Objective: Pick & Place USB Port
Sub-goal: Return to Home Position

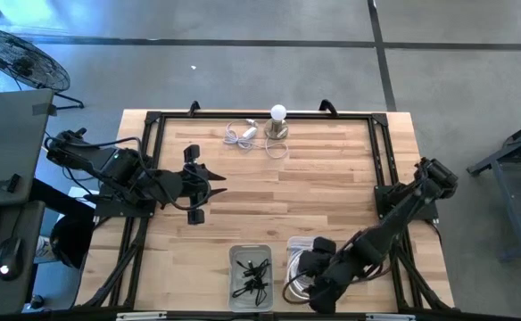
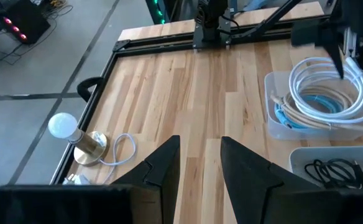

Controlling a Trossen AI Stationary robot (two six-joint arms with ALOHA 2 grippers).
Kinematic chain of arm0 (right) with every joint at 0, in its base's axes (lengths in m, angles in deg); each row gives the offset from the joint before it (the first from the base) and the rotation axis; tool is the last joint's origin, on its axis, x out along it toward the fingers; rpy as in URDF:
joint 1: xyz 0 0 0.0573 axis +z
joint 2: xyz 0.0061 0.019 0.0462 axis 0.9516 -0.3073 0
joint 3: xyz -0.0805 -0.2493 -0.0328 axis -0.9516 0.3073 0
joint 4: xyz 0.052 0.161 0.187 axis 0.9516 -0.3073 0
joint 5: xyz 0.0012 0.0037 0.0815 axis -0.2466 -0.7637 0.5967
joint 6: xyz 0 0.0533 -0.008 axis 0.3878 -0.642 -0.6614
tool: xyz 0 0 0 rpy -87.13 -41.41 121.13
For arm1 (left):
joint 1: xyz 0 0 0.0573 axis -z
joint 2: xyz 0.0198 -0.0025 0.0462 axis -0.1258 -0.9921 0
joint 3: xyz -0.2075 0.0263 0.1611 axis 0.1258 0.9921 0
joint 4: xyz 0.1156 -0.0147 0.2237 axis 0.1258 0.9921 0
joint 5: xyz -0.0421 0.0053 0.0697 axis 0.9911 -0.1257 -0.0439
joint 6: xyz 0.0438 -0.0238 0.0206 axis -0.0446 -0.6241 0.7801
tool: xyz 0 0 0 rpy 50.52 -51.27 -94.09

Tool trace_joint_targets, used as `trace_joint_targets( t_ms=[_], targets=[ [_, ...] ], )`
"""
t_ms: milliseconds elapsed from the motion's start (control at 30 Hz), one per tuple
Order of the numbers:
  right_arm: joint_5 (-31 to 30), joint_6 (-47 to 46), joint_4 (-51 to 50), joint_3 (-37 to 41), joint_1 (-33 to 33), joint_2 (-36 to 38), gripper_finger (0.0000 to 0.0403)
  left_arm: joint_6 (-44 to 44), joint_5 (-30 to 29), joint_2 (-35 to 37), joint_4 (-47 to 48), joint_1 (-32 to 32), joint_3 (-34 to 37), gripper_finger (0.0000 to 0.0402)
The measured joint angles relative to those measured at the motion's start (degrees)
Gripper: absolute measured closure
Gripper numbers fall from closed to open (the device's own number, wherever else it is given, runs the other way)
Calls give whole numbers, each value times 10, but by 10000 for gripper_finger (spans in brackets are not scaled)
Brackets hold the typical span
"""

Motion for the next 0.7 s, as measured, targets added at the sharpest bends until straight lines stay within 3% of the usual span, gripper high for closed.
trace_joint_targets(
  t_ms=[233, 433, 700],
  targets=[
    [-63, 86, 9, 0, -31, 117, 128, 30, 0, 0, 2, -1, 0, 289],
    [-154, 225, 11, 0, -80, 261, 128, 90, -10, 16, 2, -1, 0, 289],
    [-207, 388, 21, 0, -199, 443, 128, 209, -89, 99, 2, -2, 0, 289]
  ],
)
